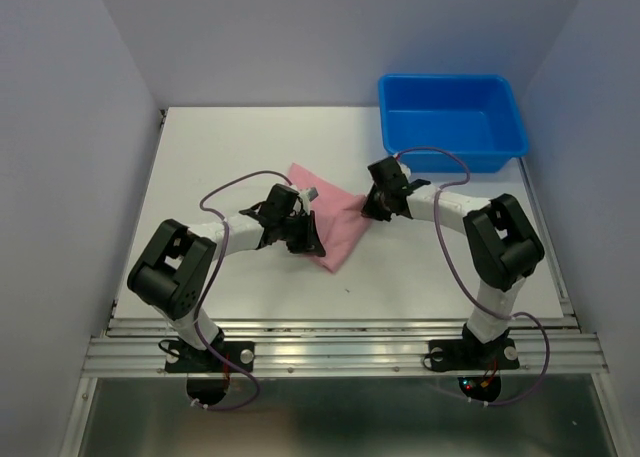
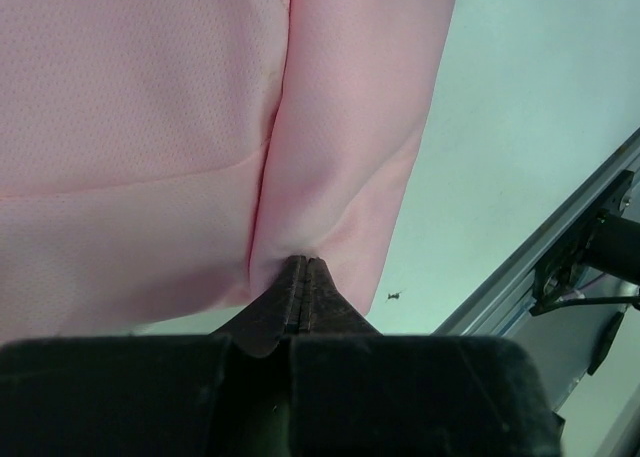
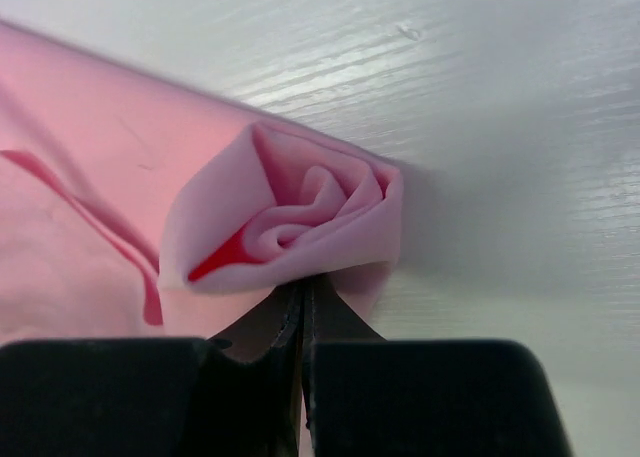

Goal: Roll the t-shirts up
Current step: Roll the T-shirt to the center of the board.

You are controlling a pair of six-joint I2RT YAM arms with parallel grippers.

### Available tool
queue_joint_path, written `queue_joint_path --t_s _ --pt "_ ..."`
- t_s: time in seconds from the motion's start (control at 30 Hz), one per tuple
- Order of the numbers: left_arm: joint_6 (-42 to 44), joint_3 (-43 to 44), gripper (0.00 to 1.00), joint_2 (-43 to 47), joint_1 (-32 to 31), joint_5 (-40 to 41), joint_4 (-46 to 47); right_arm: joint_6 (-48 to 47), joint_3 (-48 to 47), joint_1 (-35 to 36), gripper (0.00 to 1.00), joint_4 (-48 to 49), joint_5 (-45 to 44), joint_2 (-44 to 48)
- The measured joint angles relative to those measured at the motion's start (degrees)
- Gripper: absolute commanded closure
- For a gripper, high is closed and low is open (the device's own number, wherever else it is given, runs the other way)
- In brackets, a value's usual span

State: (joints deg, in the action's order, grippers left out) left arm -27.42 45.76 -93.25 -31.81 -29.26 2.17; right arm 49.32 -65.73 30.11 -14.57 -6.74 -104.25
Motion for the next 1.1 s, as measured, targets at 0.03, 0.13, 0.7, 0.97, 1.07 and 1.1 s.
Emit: queue_joint_path --t_s 0.03,0.13,0.7,0.97,1.07,1.1 --pt "0.1 0.0 1.00 0.0 0.0 0.0 0.0 -0.1 0.0 -0.3 0.99 -0.3 -0.1 -0.8" --pt "0.3 0.0 1.00 0.0 0.0 0.0 -0.2 -0.1 0.0 -0.5 0.99 -0.6 0.0 -1.2" --pt "2.5 3.5 1.00 0.5 0.0 0.4 -3.8 -3.2 -7.2 -0.4 0.99 -1.3 -0.3 -1.8" --pt "3.0 3.5 1.00 -0.7 0.0 0.2 -4.0 -3.1 -10.6 -0.4 0.99 -1.5 -2.1 -9.4" --pt "3.0 3.5 1.00 -1.1 0.0 0.2 -4.2 -2.9 -11.0 -0.4 0.99 -1.6 -3.5 -9.6" --pt "3.1 3.5 1.00 -1.1 0.0 0.2 -4.2 -2.8 -11.0 -0.4 0.99 -1.7 -3.8 -9.7"
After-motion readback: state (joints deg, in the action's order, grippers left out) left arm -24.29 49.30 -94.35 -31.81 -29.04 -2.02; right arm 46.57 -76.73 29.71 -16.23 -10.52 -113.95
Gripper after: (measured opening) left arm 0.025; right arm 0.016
